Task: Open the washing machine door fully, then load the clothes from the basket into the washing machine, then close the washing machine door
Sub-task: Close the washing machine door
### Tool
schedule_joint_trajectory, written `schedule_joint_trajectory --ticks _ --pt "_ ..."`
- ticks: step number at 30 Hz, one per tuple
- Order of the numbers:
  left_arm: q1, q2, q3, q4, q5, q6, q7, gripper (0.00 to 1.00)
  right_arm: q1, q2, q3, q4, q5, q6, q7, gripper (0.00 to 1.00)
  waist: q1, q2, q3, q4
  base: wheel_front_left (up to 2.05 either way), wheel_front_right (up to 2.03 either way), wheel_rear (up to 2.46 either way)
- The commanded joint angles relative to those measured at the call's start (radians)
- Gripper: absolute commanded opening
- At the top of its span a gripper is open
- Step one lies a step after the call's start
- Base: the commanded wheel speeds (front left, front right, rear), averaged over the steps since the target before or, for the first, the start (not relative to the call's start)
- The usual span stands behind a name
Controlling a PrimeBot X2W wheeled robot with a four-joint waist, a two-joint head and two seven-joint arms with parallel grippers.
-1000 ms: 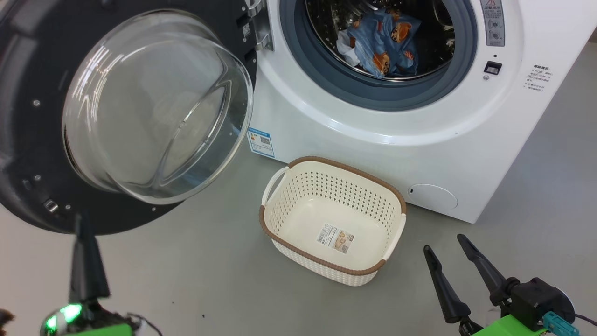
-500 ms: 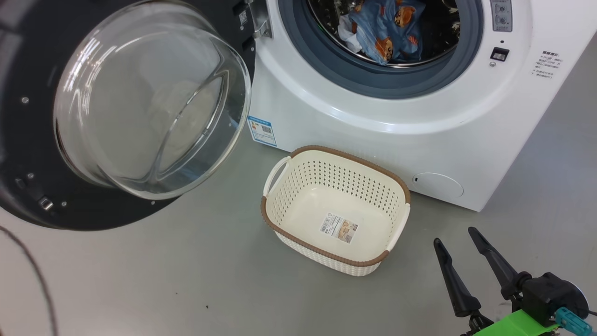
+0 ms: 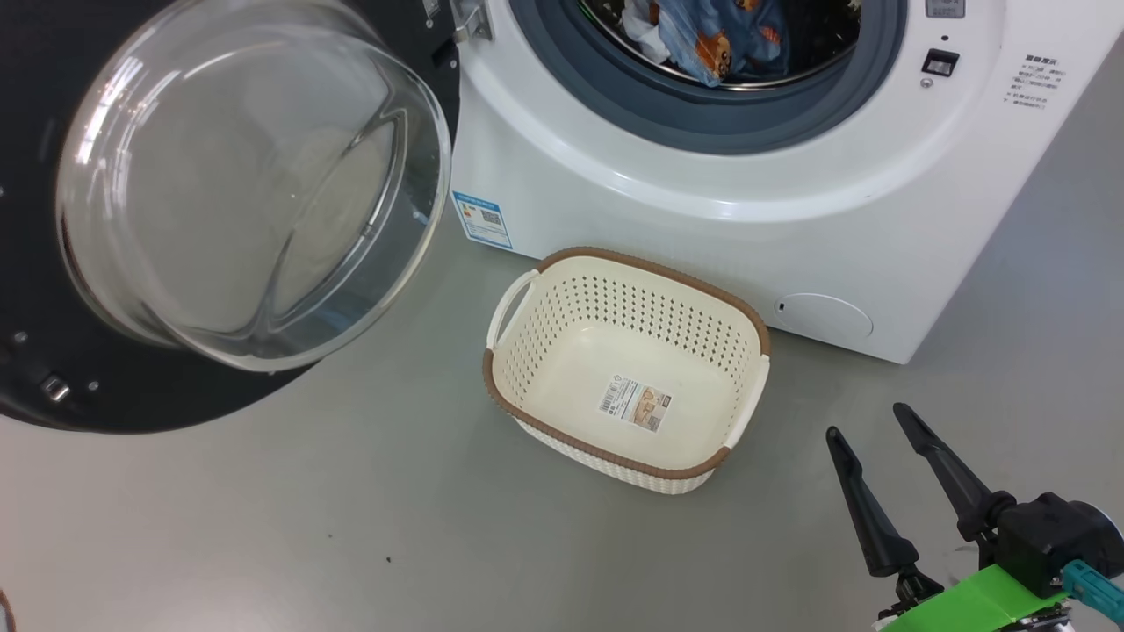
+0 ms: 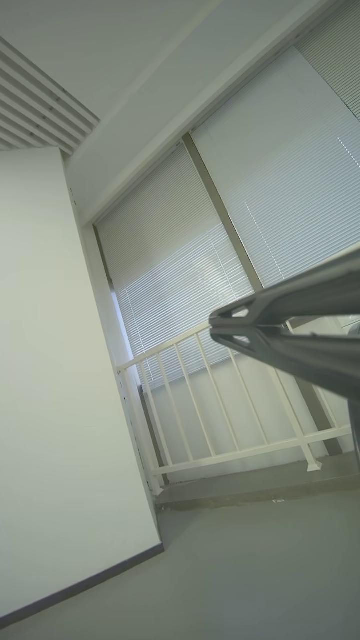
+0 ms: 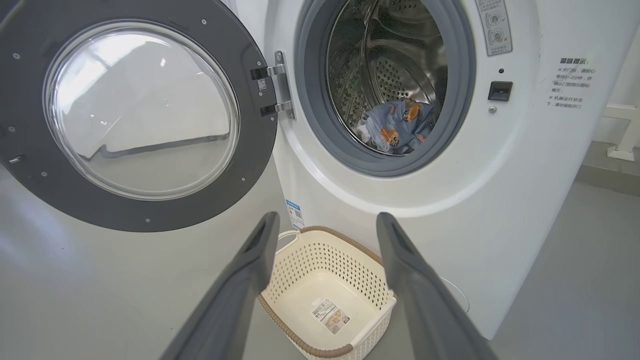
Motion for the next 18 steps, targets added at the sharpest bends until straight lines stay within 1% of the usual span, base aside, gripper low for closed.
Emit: schedule_joint_trajectory --ticks 1,5,9,13,18 --pt "-0.051 0.078 0.03 0.045 -0.021 0.009 0.027 0.0 -0.034 -0.015 0.022 -0.032 -0.005 0.009 0.004 1.0 -0.0001 -0.0001 0.011 -0.009 0.0 0.0 0.0" --pt "-0.086 0.101 0.031 0.204 -0.057 0.02 0.083 0.0 -0.042 -0.027 0.027 -0.04 -0.001 0.009 0.01 1.0 -0.0001 -0.0001 0.025 -0.02 0.0 0.0 0.0" --pt "-0.099 0.115 0.033 0.33 -0.081 0.037 0.131 0.0 -0.05 -0.037 0.027 -0.047 0.0 0.009 0.016 1.0 -0.0001 -0.0001 0.039 -0.029 0.0 0.0 0.0" --pt "-0.103 0.129 0.004 0.416 -0.066 0.051 0.169 0.0 -0.056 -0.047 0.028 -0.05 0.002 0.009 0.02 1.0 -0.0001 -0.0001 0.049 -0.036 0.0 0.0 0.0" --pt "-0.109 0.137 -0.022 0.48 -0.05 0.042 0.207 0.0 -0.058 -0.054 0.03 -0.054 0.004 0.009 0.025 1.0 -0.0001 -0.0001 0.057 -0.046 0.0 0.0 0.0"
